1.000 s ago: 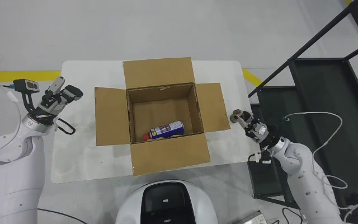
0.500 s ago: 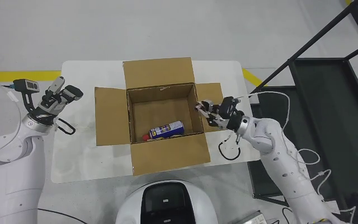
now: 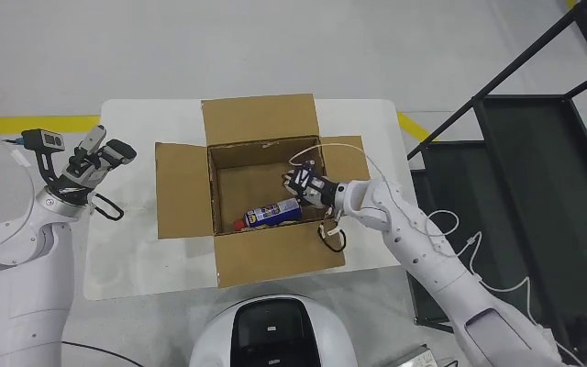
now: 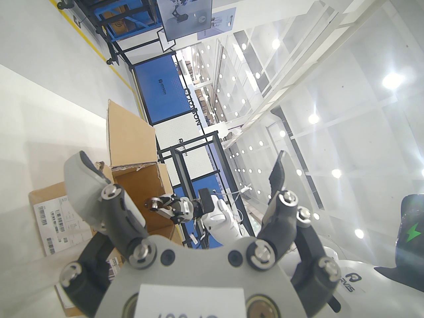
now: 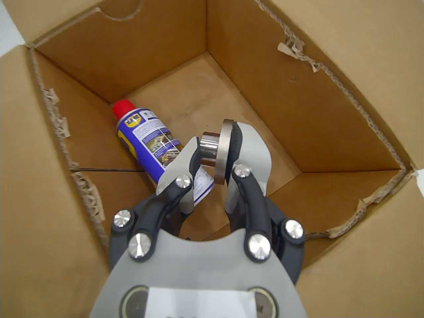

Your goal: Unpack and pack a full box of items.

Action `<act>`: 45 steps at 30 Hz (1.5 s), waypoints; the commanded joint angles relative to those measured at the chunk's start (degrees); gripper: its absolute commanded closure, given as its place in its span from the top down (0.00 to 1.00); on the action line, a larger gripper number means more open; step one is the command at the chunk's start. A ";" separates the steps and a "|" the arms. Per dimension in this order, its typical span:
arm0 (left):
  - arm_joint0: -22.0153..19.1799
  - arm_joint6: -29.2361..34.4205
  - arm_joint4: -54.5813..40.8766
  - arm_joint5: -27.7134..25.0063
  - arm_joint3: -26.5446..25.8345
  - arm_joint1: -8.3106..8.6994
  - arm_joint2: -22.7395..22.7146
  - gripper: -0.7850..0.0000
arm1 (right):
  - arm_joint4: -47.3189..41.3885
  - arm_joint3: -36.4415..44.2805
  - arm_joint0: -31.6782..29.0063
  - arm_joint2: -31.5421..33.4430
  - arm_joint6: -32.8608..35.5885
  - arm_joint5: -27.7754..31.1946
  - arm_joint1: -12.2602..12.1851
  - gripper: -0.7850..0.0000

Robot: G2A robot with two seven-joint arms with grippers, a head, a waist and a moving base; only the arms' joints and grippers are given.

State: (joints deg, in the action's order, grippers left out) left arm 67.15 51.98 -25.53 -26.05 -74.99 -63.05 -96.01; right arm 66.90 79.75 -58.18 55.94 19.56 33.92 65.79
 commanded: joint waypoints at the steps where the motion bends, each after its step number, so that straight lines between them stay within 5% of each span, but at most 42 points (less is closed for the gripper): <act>1: 0.00 0.00 0.00 0.00 0.00 0.00 0.00 1.00 | -0.33 -1.74 1.50 -1.03 1.37 -0.75 0.44 0.00; 2: 0.00 0.00 0.00 0.00 0.00 0.00 0.00 1.00 | -0.78 -2.52 2.06 -1.39 1.98 -0.79 0.63 0.00; 4: 0.00 0.00 0.00 0.00 0.00 0.00 0.00 1.00 | -1.35 -3.55 2.92 -1.85 2.79 -0.85 0.90 0.49; 5: 0.00 0.00 0.00 0.00 0.00 0.00 0.00 1.00 | -1.68 -3.85 3.11 -1.93 2.89 -0.61 0.96 1.00; 14: 0.00 0.00 0.00 0.00 0.00 0.00 0.00 1.00 | -6.21 2.42 -2.41 5.02 0.84 8.53 -1.28 1.00; 19: 0.00 0.00 0.00 0.00 0.00 0.00 0.00 1.00 | -6.76 13.24 -13.24 18.00 -6.08 15.60 -4.43 1.00; 24: 0.00 0.00 0.00 0.00 0.00 0.00 0.00 1.00 | -3.06 18.39 -25.44 32.93 -16.38 16.03 -6.47 1.00; 34: 0.00 0.00 0.00 0.00 0.00 0.00 0.00 1.00 | 7.54 7.35 -33.16 45.10 -26.83 15.01 -7.94 1.00; 45: 0.00 0.00 0.00 0.00 0.00 0.00 0.00 1.00 | 11.27 -9.61 -24.58 39.51 -23.26 12.31 -7.79 1.00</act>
State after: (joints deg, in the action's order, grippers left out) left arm 67.15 51.98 -25.53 -26.05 -74.99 -63.05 -96.01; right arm 78.12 71.85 -83.94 96.41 -3.79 46.26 57.92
